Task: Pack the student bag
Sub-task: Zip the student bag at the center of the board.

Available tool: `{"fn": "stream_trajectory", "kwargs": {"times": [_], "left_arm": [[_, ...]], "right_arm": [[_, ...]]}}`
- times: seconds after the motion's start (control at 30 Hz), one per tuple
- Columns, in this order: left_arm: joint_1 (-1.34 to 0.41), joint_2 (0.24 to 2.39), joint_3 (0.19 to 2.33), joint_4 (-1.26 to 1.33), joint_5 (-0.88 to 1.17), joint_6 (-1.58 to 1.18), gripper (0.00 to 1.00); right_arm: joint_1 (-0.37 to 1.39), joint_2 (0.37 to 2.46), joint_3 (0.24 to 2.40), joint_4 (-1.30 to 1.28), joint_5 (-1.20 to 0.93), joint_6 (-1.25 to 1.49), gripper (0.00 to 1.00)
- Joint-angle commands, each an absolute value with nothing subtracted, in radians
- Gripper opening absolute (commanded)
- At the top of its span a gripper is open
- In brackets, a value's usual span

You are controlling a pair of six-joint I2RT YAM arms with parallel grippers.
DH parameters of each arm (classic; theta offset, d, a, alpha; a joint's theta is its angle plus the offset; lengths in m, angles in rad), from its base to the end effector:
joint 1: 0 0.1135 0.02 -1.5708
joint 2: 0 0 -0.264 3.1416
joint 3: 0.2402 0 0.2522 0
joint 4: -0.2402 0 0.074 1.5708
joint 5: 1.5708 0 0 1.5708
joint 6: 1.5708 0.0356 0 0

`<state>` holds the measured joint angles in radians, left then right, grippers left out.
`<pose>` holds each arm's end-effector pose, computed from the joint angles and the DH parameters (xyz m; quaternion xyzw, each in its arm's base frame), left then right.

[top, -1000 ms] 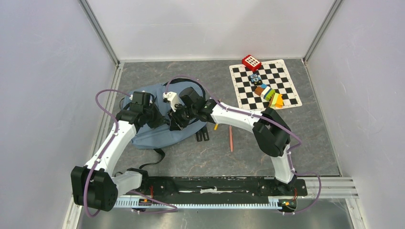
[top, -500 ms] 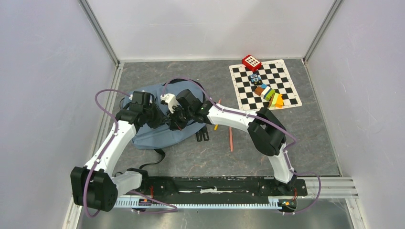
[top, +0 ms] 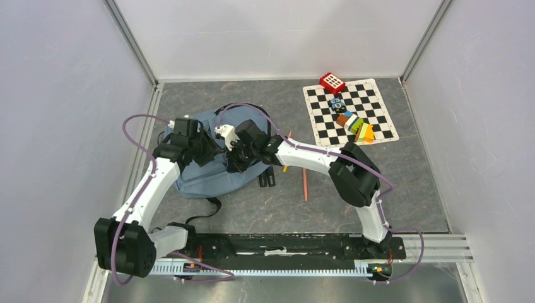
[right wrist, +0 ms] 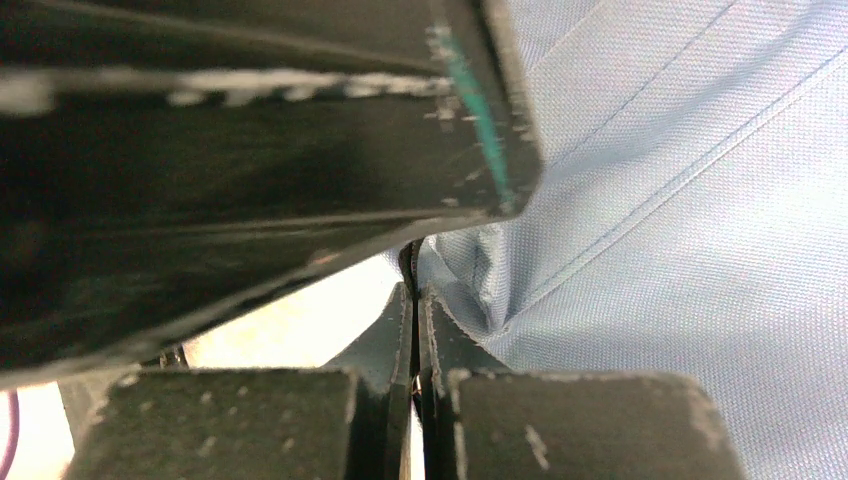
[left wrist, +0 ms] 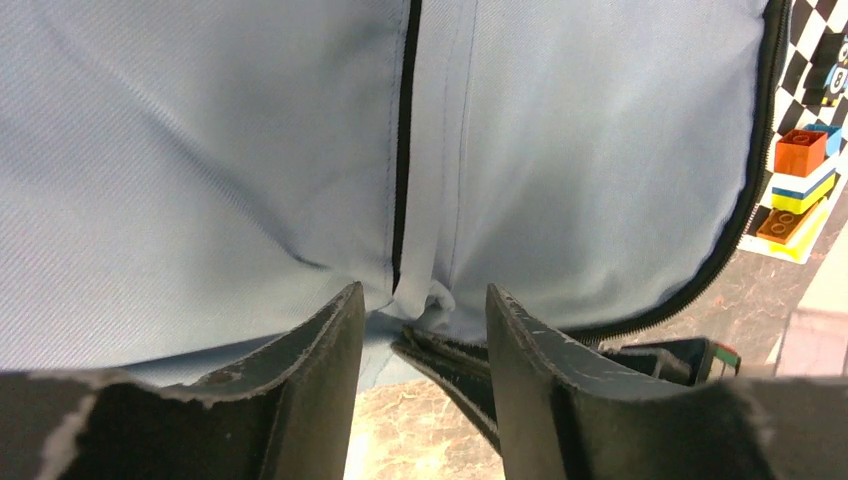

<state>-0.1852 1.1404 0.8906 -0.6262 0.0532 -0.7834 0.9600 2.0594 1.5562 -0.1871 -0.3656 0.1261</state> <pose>0.2279 -0.0446 0.2668 -0.2683 0.9009 -0.1806 0.2896 0.2592 0.3924 0.2128 -0.4311 0.7820 0.3573 0.2738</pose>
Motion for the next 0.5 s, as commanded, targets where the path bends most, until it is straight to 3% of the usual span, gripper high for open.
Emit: {"fn": "stream_trajectory", "kwargs": {"times": [0.0,0.23,0.27,0.4,0.47], "left_arm": [[-0.181,1.187,0.910,-0.527,0.016,-0.764,0.50],[-0.181,1.265,0.910,-0.445,0.034,-0.758,0.48],[-0.181,1.275,0.914,-0.445,0.034,-0.752,0.43],[-0.180,1.275,0.919,-0.474,-0.025,-0.719,0.06],[-0.176,1.261,0.920,-0.506,-0.076,-0.702,0.02]], "right_arm": [[0.959,1.986,1.541,-0.124,-0.376,0.126,0.00],[0.959,1.976,1.528,-0.100,-0.387,0.139,0.00],[0.959,1.974,1.526,-0.100,-0.387,0.140,0.00],[0.959,1.933,1.494,-0.113,-0.306,0.130,0.00],[0.960,1.876,1.445,-0.116,-0.196,0.109,0.00]]}}
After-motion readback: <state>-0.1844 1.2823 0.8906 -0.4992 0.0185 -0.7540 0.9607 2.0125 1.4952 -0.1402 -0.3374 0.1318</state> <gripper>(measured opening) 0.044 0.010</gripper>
